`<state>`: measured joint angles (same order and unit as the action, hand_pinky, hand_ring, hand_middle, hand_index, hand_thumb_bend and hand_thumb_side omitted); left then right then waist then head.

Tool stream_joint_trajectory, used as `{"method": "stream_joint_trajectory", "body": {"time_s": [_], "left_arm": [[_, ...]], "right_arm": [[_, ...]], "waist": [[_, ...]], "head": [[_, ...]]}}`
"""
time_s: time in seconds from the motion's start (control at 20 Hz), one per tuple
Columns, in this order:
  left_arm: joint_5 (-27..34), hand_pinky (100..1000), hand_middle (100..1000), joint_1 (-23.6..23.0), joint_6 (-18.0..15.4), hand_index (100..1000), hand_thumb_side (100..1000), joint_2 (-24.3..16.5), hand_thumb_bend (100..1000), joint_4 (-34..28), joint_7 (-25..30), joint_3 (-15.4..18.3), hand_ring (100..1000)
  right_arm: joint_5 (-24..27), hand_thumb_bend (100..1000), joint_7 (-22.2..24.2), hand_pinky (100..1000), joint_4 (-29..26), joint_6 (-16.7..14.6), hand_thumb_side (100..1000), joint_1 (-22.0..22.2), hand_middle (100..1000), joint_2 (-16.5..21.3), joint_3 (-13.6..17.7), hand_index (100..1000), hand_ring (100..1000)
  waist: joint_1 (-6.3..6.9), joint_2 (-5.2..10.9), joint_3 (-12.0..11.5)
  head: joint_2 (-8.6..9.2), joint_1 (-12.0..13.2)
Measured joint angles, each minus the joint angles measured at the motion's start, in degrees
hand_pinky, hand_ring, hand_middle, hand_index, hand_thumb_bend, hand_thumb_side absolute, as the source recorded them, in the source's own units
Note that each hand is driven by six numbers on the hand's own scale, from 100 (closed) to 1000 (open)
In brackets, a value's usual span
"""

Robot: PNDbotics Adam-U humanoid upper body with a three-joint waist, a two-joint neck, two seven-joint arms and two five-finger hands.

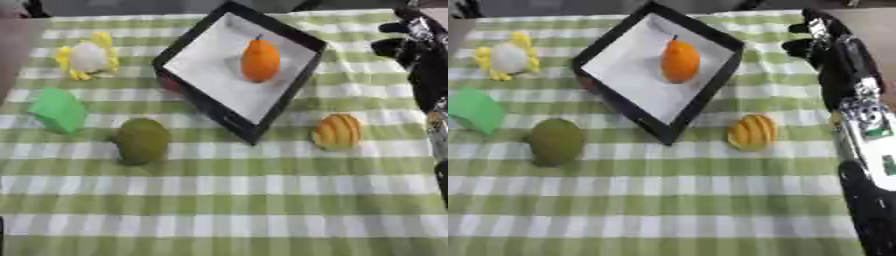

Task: Pick up objects on the table and place them in the box.

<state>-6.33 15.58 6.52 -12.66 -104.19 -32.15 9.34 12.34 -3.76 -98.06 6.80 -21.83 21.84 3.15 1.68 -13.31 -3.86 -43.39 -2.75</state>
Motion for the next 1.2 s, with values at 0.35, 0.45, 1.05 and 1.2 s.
{"method": "stream_joint_trajectory", "body": {"time_s": [0.35, 0.45, 1.05, 1.2], "left_arm": [[0.0, 711, 711, 0.0, 0.0, 702, 443, 0.0, 409, 0.0, -0.1, 0.0, 551], [0.0, 712, 712, 0.0, 0.0, 703, 442, 0.0, 410, 0.0, -0.1, 0.0, 552], [-2.1, 734, 773, 3.1, 2.6, 769, 386, -8.3, 436, 1.7, 2.2, -0.4, 615], [-3.3, 734, 769, 4.8, 4.4, 767, 367, -14.6, 454, 3.6, 5.7, -1.7, 620]], "right_arm": [[0.0, 100, 0.0, 764, 0.0, 0.0, 699, 0.0, 690, 0.1, 0.0, 866, 651], [0.0, 100, 0.0, 764, 0.0, 0.0, 698, 0.0, 690, 0.1, 0.0, 866, 651], [0.0, 100, -0.2, 765, 0.0, -0.2, 702, 0.7, 692, 0.9, 0.3, 867, 653], [-0.1, 100, -0.2, 765, 0.0, -0.2, 705, 1.2, 691, 1.2, 0.3, 867, 652]], "waist": [[0.00, 0.00, 0.0], [0.00, 0.00, 0.0], [0.11, 0.01, -0.2], [0.59, 0.02, -0.2]], "head": [[0.15, 0.0], [0.16, 0.0], [0.13, -1.2], [0.10, -1.4]]}}
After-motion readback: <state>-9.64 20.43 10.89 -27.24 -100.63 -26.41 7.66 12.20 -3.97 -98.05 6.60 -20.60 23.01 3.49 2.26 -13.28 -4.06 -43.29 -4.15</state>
